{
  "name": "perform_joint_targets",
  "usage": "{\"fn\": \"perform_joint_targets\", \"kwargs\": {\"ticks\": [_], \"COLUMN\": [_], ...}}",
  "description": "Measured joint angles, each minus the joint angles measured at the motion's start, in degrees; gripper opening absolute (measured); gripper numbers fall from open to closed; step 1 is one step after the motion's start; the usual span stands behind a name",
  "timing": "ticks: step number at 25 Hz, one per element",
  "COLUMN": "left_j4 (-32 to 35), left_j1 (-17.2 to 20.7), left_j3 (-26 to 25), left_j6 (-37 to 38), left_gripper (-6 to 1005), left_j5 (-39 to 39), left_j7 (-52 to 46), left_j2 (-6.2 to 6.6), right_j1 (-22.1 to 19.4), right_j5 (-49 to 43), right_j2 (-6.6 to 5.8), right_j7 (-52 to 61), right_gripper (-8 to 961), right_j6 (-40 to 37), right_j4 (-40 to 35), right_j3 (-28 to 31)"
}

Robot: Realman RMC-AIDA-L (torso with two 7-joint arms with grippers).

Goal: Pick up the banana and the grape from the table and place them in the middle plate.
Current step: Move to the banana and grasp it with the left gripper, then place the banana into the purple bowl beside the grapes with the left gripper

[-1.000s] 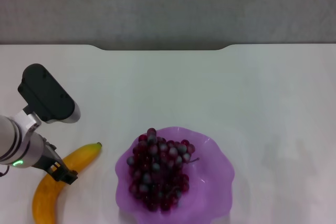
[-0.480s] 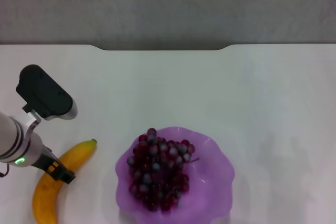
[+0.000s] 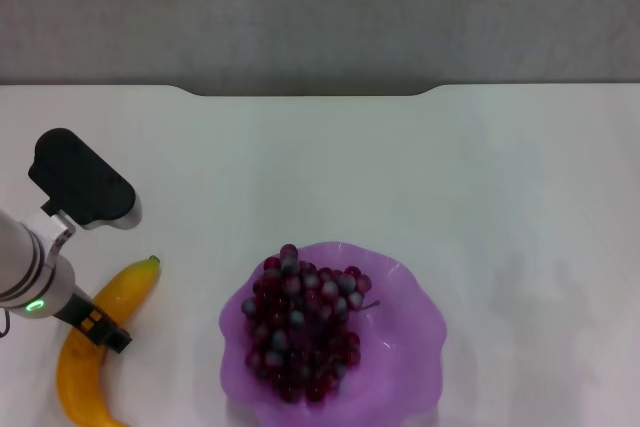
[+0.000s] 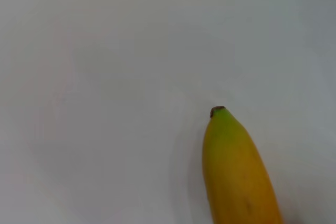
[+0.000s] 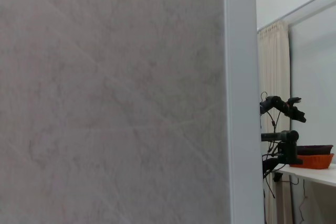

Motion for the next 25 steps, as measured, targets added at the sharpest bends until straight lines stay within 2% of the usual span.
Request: {"fn": "perform_joint_targets", "kwargs": {"ticks": [5,19,21,23,25], "left_j4": [0.03,-0.32,-1.83,-7.16,-10.78], "left_j1": [-0.07,-0.65,0.02,2.50,4.13], "left_j3": [0.00,-0.09,-0.09,-0.08,-0.09], "left_j6": [-0.08,-0.35,0.01,0.23,0.34], "left_gripper": [880,592,550,490,490], "left_j5": [0.29,0.75,0.79,0.82,0.82], "left_j7": [-0.44,-1.72,-1.73,-1.73,-1.69], "left_j2": [-0.04,0.20,0.25,0.30,0.28], "right_j1": [0.01,-0.01,-0.01,-0.01,-0.01], "right_j5": [0.00,0.09,0.09,0.10,0.09], "right_j2": [0.00,0.00,0.00,0.00,0.00], "right_j7": [0.00,0.00,0.00,0.00,0.00], "right_gripper": [528,529,529,529,529], "right_j6": [0.00,0.00,0.00,-0.01,0.00], "right_j4": [0.15,0.18,0.23,0.28,0.28], "right_j3": [0.00,0.00,0.00,0.05,0.07]}}
